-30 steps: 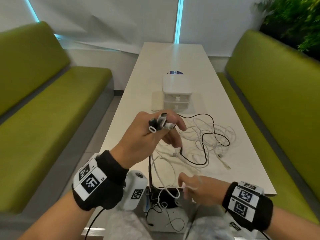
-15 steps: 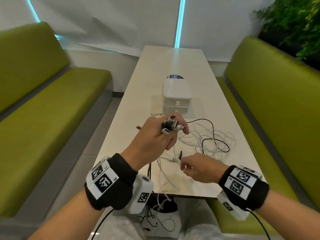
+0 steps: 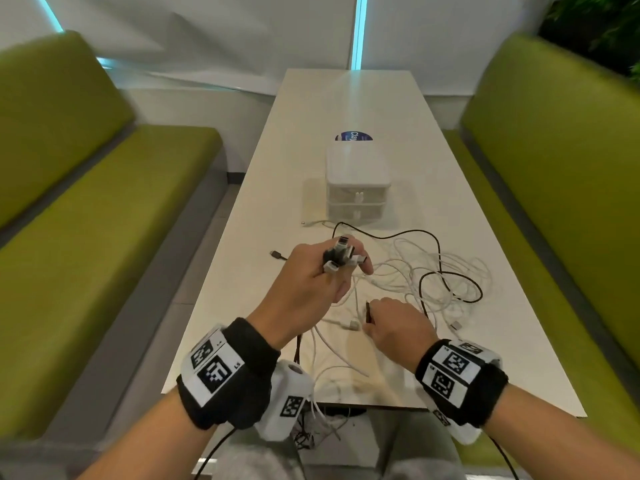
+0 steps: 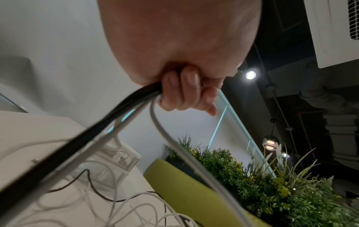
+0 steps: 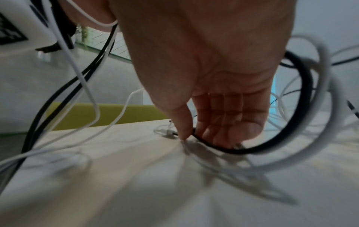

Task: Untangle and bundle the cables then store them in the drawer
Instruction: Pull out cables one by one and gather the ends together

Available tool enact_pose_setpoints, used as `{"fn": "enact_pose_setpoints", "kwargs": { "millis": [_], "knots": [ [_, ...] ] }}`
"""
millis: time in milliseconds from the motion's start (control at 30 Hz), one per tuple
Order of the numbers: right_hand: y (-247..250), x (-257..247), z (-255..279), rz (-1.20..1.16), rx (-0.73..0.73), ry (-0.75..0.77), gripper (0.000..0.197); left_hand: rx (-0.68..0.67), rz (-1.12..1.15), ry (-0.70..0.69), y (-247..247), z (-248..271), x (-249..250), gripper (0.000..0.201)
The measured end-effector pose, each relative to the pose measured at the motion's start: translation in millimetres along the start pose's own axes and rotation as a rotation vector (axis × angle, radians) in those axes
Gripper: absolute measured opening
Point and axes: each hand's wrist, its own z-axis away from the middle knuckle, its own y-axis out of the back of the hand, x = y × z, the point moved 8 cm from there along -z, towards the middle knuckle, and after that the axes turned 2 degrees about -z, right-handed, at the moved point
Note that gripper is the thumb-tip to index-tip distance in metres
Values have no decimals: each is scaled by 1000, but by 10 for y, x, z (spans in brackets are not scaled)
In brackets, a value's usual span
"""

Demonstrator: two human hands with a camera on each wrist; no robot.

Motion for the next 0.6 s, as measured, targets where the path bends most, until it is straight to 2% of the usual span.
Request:
{"fn": "enact_pose_setpoints", "kwargs": {
  "millis": [100,233,300,400,600],
  "knots": [
    [51,92,-20,-169,43,-16,18,-21,-22,38,-20,-49,-152,29],
    [328,132,70,-340,245,22,17,44,-49,91,-3,-121,-357,32],
    [457,100,164,-466,325,75,14,102,-43,169,8,-160,-521,36],
    [633,19,307,-680,416,161,11,141,-33,302,-15,-182,-724,30],
    [894,-110,499,-969,606,221,23,84,-73,367,-126,-144,-716,33]
  ]
}}
